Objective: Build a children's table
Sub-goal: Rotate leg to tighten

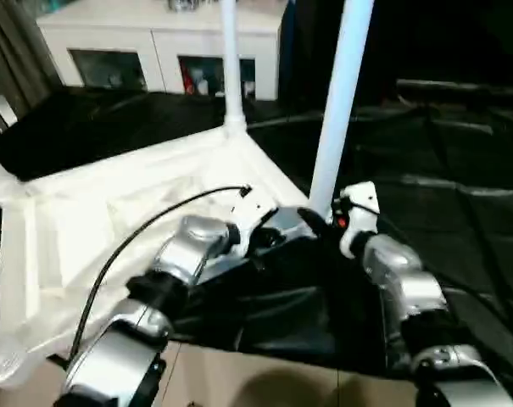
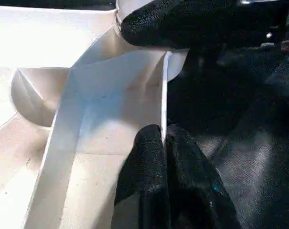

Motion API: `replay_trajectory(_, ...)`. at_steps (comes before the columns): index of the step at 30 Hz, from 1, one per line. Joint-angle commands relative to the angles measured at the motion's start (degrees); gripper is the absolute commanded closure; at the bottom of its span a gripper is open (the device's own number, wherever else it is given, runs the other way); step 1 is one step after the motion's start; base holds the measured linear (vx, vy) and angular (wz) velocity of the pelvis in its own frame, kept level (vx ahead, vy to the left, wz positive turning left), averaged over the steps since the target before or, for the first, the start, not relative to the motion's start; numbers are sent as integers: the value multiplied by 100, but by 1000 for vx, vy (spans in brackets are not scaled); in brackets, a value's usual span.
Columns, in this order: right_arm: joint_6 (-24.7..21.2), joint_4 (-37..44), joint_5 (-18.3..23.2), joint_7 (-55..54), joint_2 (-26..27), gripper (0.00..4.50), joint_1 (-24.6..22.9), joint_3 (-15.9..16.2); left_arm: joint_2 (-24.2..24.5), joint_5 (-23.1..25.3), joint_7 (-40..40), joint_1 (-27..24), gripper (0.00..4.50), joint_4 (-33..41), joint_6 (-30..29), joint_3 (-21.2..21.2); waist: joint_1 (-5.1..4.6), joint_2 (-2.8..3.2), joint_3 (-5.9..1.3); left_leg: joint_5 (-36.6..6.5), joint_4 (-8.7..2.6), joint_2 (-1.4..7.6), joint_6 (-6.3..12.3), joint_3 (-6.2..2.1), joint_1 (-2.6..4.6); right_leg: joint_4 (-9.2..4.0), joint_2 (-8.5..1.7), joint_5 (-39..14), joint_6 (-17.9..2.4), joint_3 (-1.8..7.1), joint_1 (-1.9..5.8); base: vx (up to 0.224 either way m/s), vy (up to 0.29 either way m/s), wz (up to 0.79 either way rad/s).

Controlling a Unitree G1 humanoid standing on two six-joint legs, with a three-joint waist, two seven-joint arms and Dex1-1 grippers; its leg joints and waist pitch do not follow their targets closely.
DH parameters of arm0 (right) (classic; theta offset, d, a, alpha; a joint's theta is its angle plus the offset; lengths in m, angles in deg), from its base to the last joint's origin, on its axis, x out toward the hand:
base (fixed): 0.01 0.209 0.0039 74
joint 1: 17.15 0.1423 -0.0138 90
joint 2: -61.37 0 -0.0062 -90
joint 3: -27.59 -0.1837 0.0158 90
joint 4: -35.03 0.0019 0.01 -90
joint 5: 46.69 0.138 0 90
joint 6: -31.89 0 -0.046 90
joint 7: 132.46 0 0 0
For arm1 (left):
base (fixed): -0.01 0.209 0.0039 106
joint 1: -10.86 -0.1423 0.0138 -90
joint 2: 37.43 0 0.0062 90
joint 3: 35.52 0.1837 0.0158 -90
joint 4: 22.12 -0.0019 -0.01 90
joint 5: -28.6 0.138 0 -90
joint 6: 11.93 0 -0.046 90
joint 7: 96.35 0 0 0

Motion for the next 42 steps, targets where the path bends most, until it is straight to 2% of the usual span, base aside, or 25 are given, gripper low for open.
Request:
replay_trajectory(1,-45,-326,-108,321,431,146,-98,497,-208,-92,200,284,450,33,274,-146,12,-75,-349,-1340,-416,214,265,-147,78,-542,-408,-1681,-1103,247,244,0,0,0)
replay_trajectory(2,-9,-348,-86,353,439,112,-68,478,-207,-90,160,286,450,10,315,-136,15,-79,-346,-1331,-415,217,290,-147,73,-545,-416,-1698,-1105,250,250,0,0,0)
replay_trajectory(4,5,-276,-32,566,341,109,-36,474,-121,-85,-93,229,450,48,395,-60,11,-82,-339,-1371,-424,218,308,-149,77,-555,-406,-1775,-1087,243,248,0,0,0)
replay_trajectory(7,10,-124,-30,800,192,73,-70,529,-22,-114,-372,160,450,141,432,5,10,-89,-341,-1349,-424,220,336,-152,65,-547,-412,-1806,-1065,247,257,0,0,0)
replay_trajectory(9,-81,119,108,1318,-41,73,-153,540,158,-136,-771,49,450,360,375,121,16,-97,-347,-1276,-422,223,371,-153,61,-533,-409,-1678,-1095,248,272,0,0,0)
replay_trajectory(11,-227,502,356,2211,-449,73,-314,604,413,-177,-1247,-100,450,663,298,247,38,-80,-366,-1091,-407,249,494,-154,45,-476,-407,-1259,-1198,251,303,0,0,0)
replay_trajectory(12,-251,570,395,2381,-529,73,-345,630,456,-181,-1319,-122,450,707,296,265,48,-80,-368,-1059,-402,257,530,-147,56,-470,-395,-1137,-1230,253,293,0,0,0)
replay_trajectory(14,-327,828,485,3072,-929,73,-477,776,683,-256,-1769,-263,450,963,219,360,70,-58,-389,-848,-370,259,632,-126,46,-402,-382,-593,-1439,247,303,0,0,0)
replay_trajectory(16,-366,909,506,3325,-1095,73,-511,801,804,-309,-2026,-348,450,1108,195,412,93,-56,-381,-820,-369,270,678,-119,50,-388,-377,-503,-1510,239,302,0,0,0)
replay_trajectory(18,-414,1033,538,3769,-1368,73,-551,805,1064,-435,-2557,-528,450,1424,114,520,127,-46,-379,-885,-371,280,648,-119,61,-385,-391,-624,-1529,237,300,0,0,0)
replay_trajectory(21,-489,1164,613,4031,-1536,73,-581,817,1222,-489,-2787,-623,450,1605,8,563,169,-31,-354,-1112,-392,299,506,-107,111,-433,-392,-1001,-1497,253,251,0,0,0)
replay_trajectory(25,-483,1233,670,4230,-1642,73,-594,835,1401,-525,-3044,-729,450,1794,-111,606,202,-34,-347,-1203,-413,300,360,-120,109,-433,-394,-1195,-1412,261,261,0,0,0)
replay_trajectory(27,-499,1249,662,4284,-1645,73,-599,859,1456,-529,-3107,-767,450,1869,-144,619,202,-42,-348,-1181,-414,287,338,-123,97,-430,-394,-1192,-1370,262,262,0,0,0)
replay_trajectory(28,-519,1256,655,4322,-1644,87,-603,882,1463,-524,-3099,-771,450,1879,-149,615,203,-51,-351,-1149,-405,279,346,-119,96,-432,-395,-1175,-1365,264,262,0,0,0)
replay_trajectory(32,-595,1293,632,4368,-1609,101,-638,977,1446,-484,-2962,-761,450,1878,-127,564,215,-45,-359,-1048,-397,277,364,-125,88,-423,-392,-1116,-1349,259,268,0,0,0)
replay_trajectory(33,-595,1293,624,4362,-1600,122,-648,999,1439,-475,-2920,-754,450,1867,-104,555,215,-44,-363,-1038,-396,278,365,-125,90,-418,-390,-1090,-1355,257,268,0,0,0)
replay_trajectory(35,-599,1293,628,4352,-1573,127,-676,1031,1398,-450,-2810,-722,450,1803,-60,521,221,-48,-363,-1047,-390,274,372,-121,94,-422,-392,-1082,-1366,256,265,0,0,0)
replay_trajectory(37,-617,1320,627,4314,-1534,158,-708,1029,1374,-424,-2727,-713,450,1802,-46,495,231,-48,-365,-1037,-390,274,368,-122,94,-423,-391,-1093,-1350,257,267,0,0,0)
replay_trajectory(40,-613,1289,623,4184,-1452,174,-732,988,1299,-405,-2572,-676,450,1725,-34,440,247,-57,-361,-1035,-389,268,362,-122,90,-429,-395,-1146,-1324,259,264,0,0,0)
replay_trajectory(42,-443,1040,432,3450,-1193,183,-722,852,1063,-294,-2012,-529,450,1406,62,313,250,-59,-356,-1042,-388,261,340,-122,84,-440,-397,-1206,-1295,260,259,0,0,0)
